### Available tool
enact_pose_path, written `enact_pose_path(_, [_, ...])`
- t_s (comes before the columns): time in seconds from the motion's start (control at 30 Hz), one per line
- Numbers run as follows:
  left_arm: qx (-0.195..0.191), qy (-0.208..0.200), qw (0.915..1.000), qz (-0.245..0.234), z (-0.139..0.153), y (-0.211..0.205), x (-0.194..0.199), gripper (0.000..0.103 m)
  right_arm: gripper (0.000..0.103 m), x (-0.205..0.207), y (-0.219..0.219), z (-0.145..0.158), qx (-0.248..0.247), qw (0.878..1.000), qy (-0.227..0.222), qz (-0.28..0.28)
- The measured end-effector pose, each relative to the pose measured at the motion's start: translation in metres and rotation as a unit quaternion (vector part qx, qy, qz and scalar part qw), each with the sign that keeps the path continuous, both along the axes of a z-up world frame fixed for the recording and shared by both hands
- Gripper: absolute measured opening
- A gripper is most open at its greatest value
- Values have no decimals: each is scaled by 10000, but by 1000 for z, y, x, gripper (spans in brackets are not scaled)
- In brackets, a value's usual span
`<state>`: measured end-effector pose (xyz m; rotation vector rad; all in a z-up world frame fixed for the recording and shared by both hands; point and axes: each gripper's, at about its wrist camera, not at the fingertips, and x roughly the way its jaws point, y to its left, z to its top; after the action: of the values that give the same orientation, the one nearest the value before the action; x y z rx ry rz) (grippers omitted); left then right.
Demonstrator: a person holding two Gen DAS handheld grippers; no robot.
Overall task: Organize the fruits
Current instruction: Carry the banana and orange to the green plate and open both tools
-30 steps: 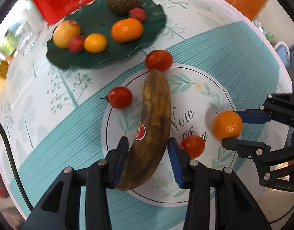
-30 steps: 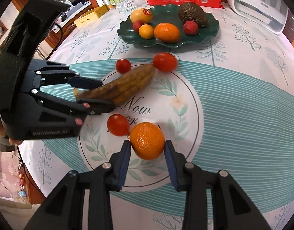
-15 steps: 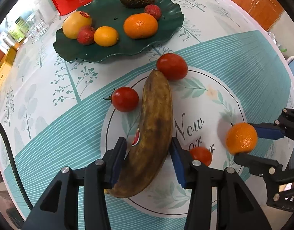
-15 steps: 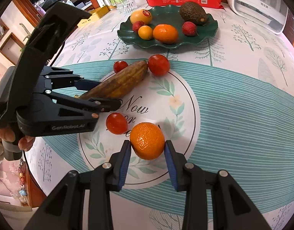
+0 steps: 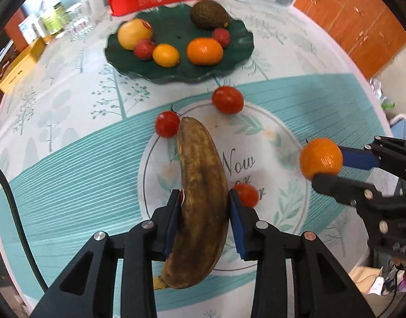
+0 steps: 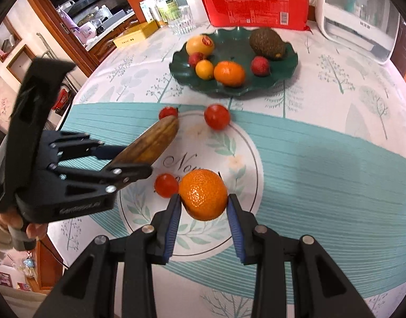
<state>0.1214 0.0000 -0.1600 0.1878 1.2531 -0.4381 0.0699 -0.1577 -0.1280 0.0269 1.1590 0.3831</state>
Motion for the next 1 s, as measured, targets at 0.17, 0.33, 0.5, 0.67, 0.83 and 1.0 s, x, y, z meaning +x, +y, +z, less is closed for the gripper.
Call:
enact_pose_path(0.17, [-256, -186, 9989, 355, 33, 9, -2, 33, 35, 11, -5, 25, 78, 9998, -153, 77])
enact_pose_path(0.33, [-383, -500, 9966, 529, 78, 8, 7, 33, 35, 33, -10, 62, 181, 9991, -342, 172])
enact_pose_path(0.5, [-437, -862, 9930, 674, 127, 4, 27, 34, 35, 66, -17, 105, 110, 9977, -634, 215])
enact_pose_path(0.67, [-427, -1206, 9879, 872, 170, -3, 55, 34, 35, 107, -20, 154, 28, 9933, -1123, 274])
enact_pose_path(0.83, [-502, -1300, 9842, 1092, 195, -8, 94, 34, 35, 153, -21, 186, 46, 9905, -1367, 171])
enact_pose_path(1.0, [-520, -1188, 9840, 1217, 188, -12, 132, 34, 35, 194, -17, 173, -22, 9927, -1192, 190])
